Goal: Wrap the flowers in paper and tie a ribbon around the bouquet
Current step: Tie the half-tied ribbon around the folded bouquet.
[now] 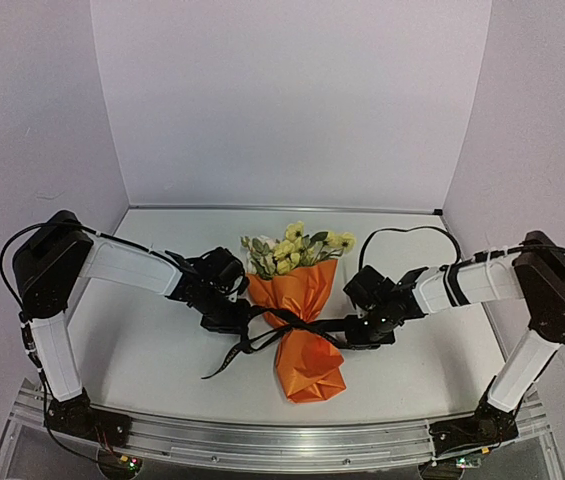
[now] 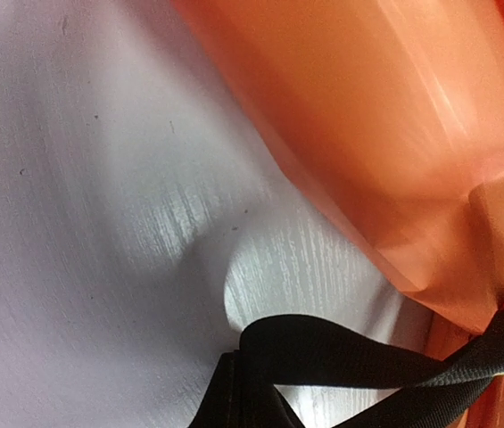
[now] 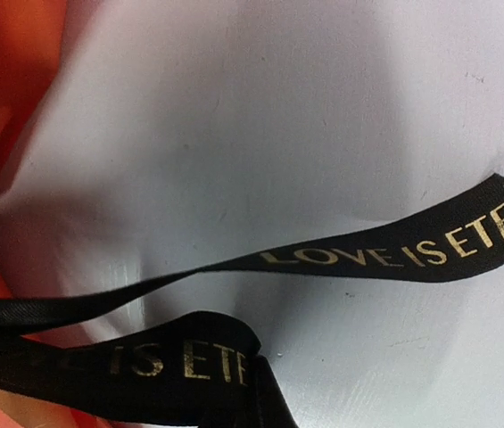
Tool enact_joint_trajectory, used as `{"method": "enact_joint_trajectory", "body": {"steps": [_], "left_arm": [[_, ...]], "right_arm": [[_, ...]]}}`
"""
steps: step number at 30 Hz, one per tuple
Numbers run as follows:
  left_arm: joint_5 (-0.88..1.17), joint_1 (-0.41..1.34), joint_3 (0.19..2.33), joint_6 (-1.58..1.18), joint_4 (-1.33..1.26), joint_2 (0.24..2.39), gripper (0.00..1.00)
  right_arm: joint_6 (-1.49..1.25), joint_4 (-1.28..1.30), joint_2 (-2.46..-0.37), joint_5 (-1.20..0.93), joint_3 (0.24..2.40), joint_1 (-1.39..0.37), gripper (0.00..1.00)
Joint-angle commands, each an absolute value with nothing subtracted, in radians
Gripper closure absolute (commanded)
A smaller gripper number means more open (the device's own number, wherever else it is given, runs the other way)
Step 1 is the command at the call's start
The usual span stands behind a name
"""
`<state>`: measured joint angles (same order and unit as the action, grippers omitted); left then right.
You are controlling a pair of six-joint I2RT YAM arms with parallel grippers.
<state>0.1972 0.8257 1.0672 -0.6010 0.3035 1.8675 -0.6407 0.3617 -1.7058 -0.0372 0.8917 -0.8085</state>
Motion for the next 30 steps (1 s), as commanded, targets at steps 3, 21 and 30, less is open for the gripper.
{"method": "enact_joint_trajectory", "body": {"steps": [3, 21, 30], "left_arm": [[0.142, 0.800, 1.066, -0.586, 0.279, 1.780, 1.00], [0.059, 0.711, 0.950, -0.529, 0.298, 1.700, 1.00], [0.074, 0.677, 0.913, -0.516, 0.295, 1.702, 1.00]], "right_arm": [[-0.582, 0.529, -1.657, 0.096, 0.961, -0.816, 1.00], [-0.455, 0.713, -1.660, 0.235, 0.973, -0.793, 1.00], [-0.461, 0.712, -1.627, 0.243, 0.883, -0.730, 1.00]]}}
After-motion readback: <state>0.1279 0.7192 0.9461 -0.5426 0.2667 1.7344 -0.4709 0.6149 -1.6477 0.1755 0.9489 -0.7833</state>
